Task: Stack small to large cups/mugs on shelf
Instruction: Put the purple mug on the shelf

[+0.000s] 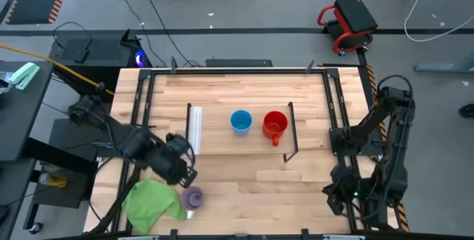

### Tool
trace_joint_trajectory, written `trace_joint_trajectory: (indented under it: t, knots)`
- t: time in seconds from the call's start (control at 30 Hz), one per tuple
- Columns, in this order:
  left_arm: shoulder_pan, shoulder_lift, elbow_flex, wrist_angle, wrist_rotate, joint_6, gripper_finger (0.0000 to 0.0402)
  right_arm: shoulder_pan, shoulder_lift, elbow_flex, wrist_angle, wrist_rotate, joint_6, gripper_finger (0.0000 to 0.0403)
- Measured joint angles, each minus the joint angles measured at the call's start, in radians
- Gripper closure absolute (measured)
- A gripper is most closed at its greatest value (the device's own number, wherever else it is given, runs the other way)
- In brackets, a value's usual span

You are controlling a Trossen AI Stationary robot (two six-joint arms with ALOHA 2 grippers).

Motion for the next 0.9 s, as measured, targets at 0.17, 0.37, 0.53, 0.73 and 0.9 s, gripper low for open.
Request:
trace_joint_trajectory:
  t: [0.17, 0.37, 0.53, 0.73, 0.9]
  knots:
    - [-0.066, 0.061, 0.000, 0.001, 0.000, -0.135, 0.0372, 0.026, 0.008, -0.218, 0.353, 0.002, -0.004, 0.0341]
    - [-0.133, 0.132, 0.000, 0.012, 0.022, -0.274, 0.0370, 0.026, 0.069, -0.379, 0.667, 0.003, -0.073, 0.0341]
    - [-0.173, 0.198, 0.000, 0.025, 0.049, -0.373, 0.0357, 0.023, 0.097, -0.393, 0.680, 0.015, -0.117, 0.0341]
    - [-0.174, 0.267, 0.000, 0.028, 0.054, -0.427, 0.0341, 0.016, 0.101, -0.393, 0.684, 0.062, -0.163, 0.0341]
    - [-0.150, 0.302, 0.000, 0.012, 0.053, -0.423, 0.0326, 0.016, 0.101, -0.393, 0.684, 0.108, -0.200, 0.0341]
